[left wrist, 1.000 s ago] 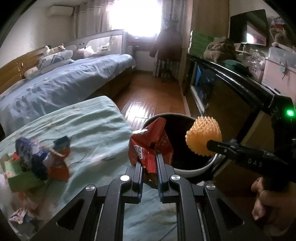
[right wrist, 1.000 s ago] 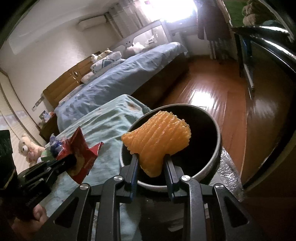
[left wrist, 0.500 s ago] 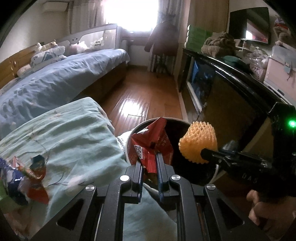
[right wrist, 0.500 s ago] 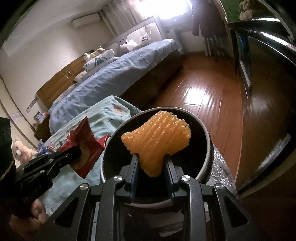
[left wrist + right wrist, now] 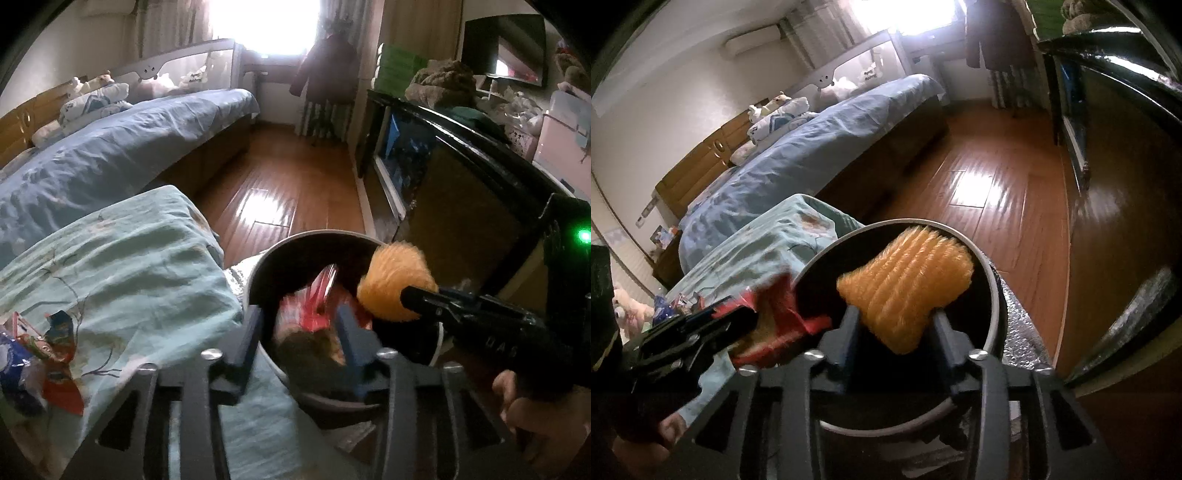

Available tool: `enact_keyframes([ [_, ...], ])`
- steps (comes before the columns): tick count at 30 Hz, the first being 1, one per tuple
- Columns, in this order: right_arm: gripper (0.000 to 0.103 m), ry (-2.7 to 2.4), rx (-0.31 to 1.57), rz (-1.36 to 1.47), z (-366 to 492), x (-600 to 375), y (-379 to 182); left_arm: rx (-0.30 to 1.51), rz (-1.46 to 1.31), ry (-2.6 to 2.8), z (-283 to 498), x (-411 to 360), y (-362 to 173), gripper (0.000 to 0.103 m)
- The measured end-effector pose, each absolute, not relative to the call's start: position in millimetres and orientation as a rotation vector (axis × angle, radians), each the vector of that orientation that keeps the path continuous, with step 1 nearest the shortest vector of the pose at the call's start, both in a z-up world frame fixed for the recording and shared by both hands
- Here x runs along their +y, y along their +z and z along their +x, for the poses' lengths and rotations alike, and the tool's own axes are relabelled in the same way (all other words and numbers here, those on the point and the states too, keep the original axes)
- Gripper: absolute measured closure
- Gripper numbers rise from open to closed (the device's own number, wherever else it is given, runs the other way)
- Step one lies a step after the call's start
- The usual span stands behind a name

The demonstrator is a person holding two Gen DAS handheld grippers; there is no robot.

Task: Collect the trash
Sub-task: 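Carry both items over the bin and open both tools to drop them, then move both open tools back over the table toward the tissue and foil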

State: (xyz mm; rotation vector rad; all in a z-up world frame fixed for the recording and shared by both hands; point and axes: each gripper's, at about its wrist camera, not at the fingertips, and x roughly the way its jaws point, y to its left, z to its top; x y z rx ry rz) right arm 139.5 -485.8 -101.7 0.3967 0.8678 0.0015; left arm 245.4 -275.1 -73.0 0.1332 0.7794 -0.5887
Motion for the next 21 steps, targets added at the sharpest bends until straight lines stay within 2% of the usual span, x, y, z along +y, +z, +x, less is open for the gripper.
enact_keyframes([
  [1,0.050,-0.001,0.867,0.397,139,-486,-102,0.777,0.134,-0.587,244,-273,-73,0.054],
  [3,0.043,-0.003,0.862,0.403,139,-486,-101,0.770,0.132,-0.583,240,-270,-72,0.052],
  [5,0.039,-0.002,0.857,0.408,136,-484,-100,0.772,0.125,-0.575,234,-264,-72,0.045],
  [8,0.036,0.011,0.848,0.418,130,-479,-98,0.768,0.104,-0.558,223,-250,-71,0.045],
  [13,0.015,0.050,0.818,0.428,119,-462,-89,0.753,0.080,-0.518,201,-223,-69,0.044],
  [15,0.012,0.066,0.808,0.427,116,-452,-85,0.751,0.063,-0.502,190,-209,-69,0.044],
  [21,0.011,0.128,0.796,0.429,109,-422,-76,0.722,0.045,-0.434,156,-170,-65,0.042],
])
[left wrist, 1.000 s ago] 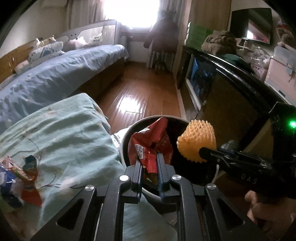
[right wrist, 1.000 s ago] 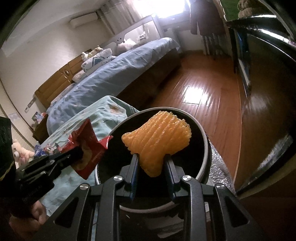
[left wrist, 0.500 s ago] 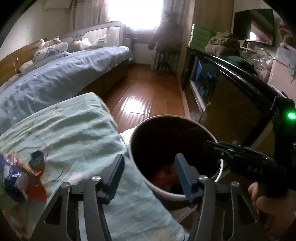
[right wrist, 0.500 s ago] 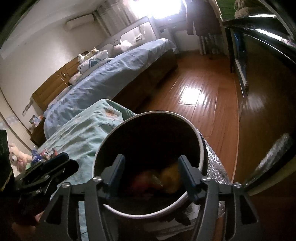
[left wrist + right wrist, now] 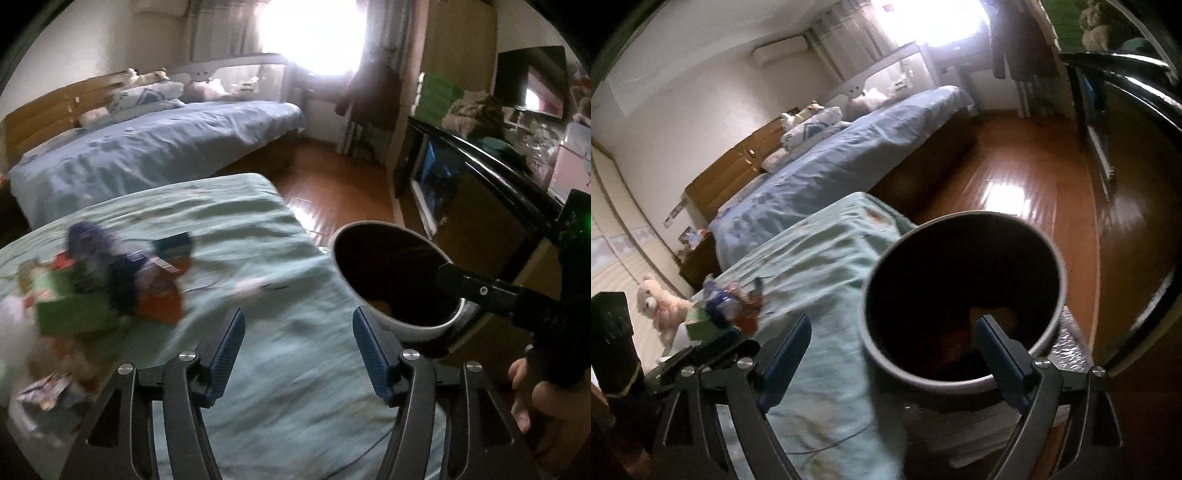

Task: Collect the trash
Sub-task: 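Move both open tools back over the table toward the tissue and foil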

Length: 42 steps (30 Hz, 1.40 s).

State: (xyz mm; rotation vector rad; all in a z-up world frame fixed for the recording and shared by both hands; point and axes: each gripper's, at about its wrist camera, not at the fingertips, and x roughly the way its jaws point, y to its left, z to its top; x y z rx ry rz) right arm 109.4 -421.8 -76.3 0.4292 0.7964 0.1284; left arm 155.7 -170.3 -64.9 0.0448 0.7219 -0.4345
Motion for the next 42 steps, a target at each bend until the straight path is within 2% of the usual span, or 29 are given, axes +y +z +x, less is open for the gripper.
enact_keyframes([
  [25,0.012,0.401,0.832,0.343,80,-278,-70,0.692,-0.095,-0.158,35,-34,-52,0.041],
  [42,0.012,0.583,0.878,0.253,75,-186,-77,0.696,-0.171,0.006,10,29,-48,0.041],
])
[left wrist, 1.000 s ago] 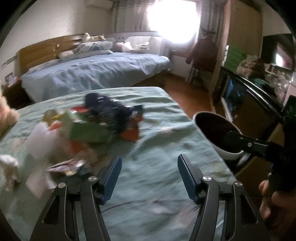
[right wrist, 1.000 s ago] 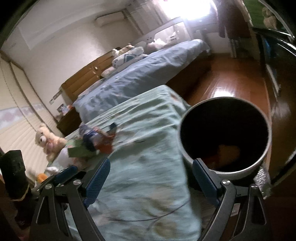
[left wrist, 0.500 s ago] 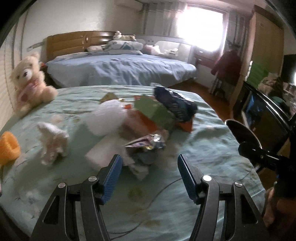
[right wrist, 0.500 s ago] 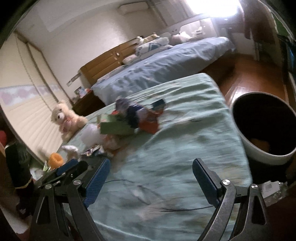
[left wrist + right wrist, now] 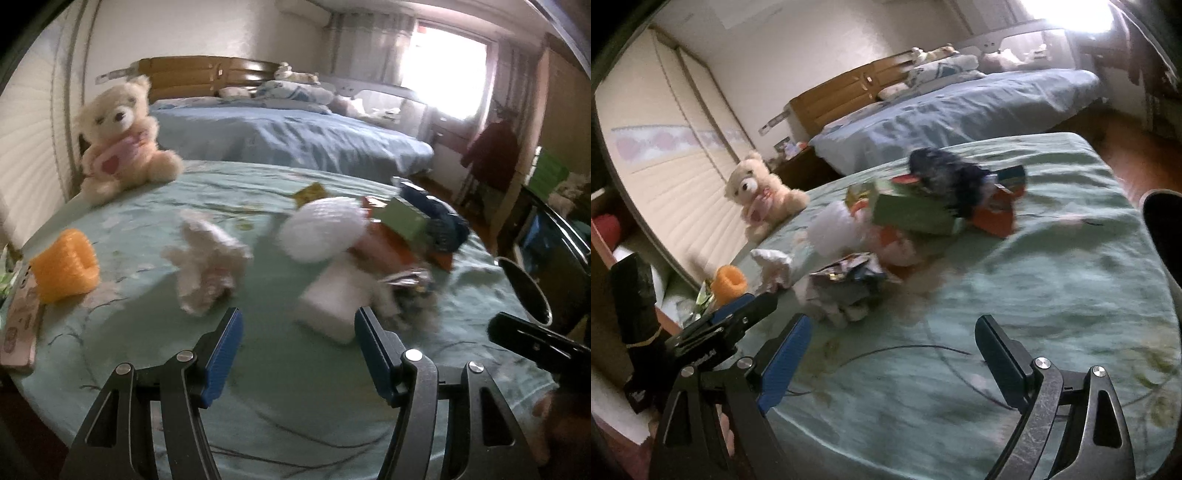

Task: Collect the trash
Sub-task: 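Move both open tools back over the table toward the tissue and foil, then grasp the crumpled tissue with the left tool while the right tool grasps the foil wrapper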

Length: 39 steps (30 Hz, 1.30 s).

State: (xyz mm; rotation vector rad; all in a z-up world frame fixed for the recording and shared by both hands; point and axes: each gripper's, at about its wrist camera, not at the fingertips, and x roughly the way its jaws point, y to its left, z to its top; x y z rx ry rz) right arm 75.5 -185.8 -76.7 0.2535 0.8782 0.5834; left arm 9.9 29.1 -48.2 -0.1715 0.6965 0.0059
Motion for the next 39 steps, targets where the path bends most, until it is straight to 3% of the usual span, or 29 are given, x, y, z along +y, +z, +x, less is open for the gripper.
enact_keyframes([
  [18,0.014,0.631,0.922,0.276,110,-136,-93,0.756,-0.196,0.087,79,78,-71,0.042],
  [20,0.029,0.632,0.938,0.276,114,-133,-96,0.773,-0.200,0.077,87,81,-76,0.045],
  [22,0.063,0.647,0.975,0.272,117,-130,-102,0.777,-0.203,0.063,91,81,-77,0.053],
  [25,0.079,0.665,0.981,0.276,114,-130,-106,0.794,-0.203,0.038,96,82,-80,0.079],
  [26,0.080,0.669,0.974,0.269,112,-131,-105,0.797,-0.202,0.033,96,82,-80,0.082],
  [28,0.103,0.685,0.971,0.270,109,-133,-102,0.790,-0.191,0.018,95,78,-80,0.085],
  [37,0.103,0.651,0.957,0.275,98,-161,-96,0.794,-0.201,-0.088,72,53,-76,0.087],
  [39,0.096,0.666,0.965,0.315,98,-166,-94,0.792,-0.190,-0.098,70,47,-74,0.087],
])
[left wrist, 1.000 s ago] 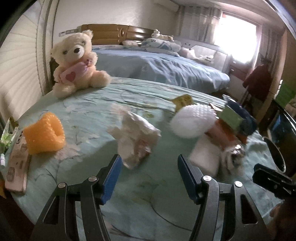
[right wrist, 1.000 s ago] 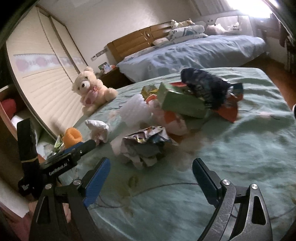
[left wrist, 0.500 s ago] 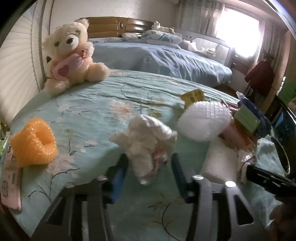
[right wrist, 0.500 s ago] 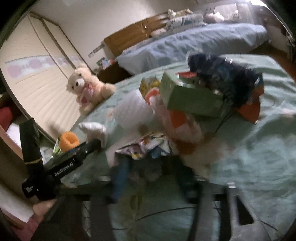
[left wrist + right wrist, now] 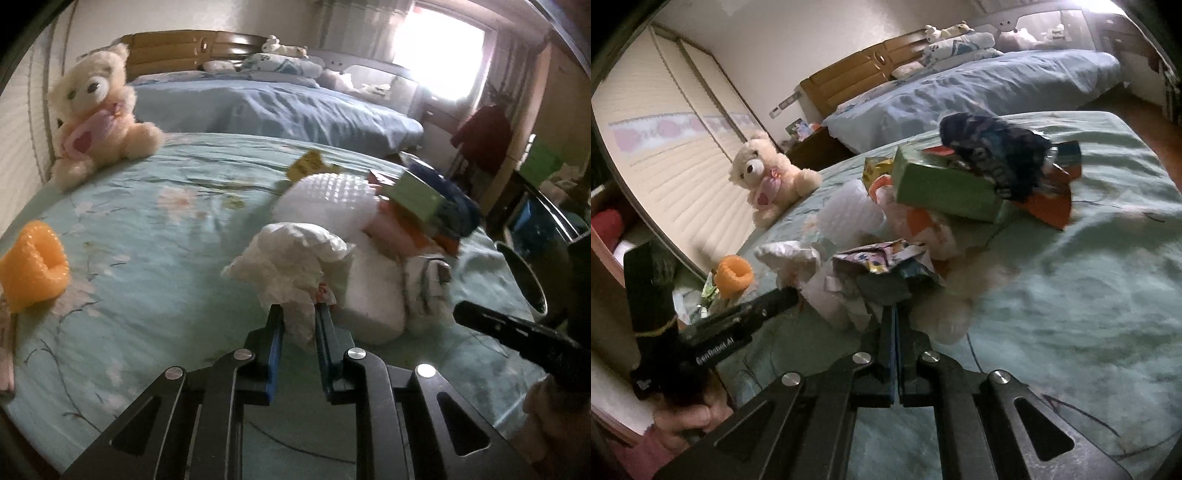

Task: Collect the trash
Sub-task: 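Grasp the crumpled tissue with the left tool while the right tool grasps the foil wrapper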

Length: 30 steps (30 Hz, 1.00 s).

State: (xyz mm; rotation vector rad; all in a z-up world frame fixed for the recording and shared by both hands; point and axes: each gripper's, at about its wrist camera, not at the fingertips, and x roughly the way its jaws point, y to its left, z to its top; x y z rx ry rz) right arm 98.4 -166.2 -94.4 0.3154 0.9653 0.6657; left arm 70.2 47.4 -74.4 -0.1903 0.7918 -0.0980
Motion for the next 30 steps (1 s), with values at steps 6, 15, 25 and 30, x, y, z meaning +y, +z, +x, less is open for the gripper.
enact_keyframes([
  [6,0.039,0.673,0.934,0.317,97,-163,-86,0.783,-0.213,-0.141,64,40,-68,0.088],
  [15,0.042,0.633,0.954,0.270,110,-142,-98,0.792,-0.202,-0.163,56,33,-70,0.088],
  [25,0.092,0.647,0.929,0.266,97,-160,-91,0.759,-0.187,-0.165,47,27,-54,0.088],
  [30,0.092,0.628,0.899,0.294,88,-186,-79,0.742,-0.170,-0.212,44,11,-44,0.089],
])
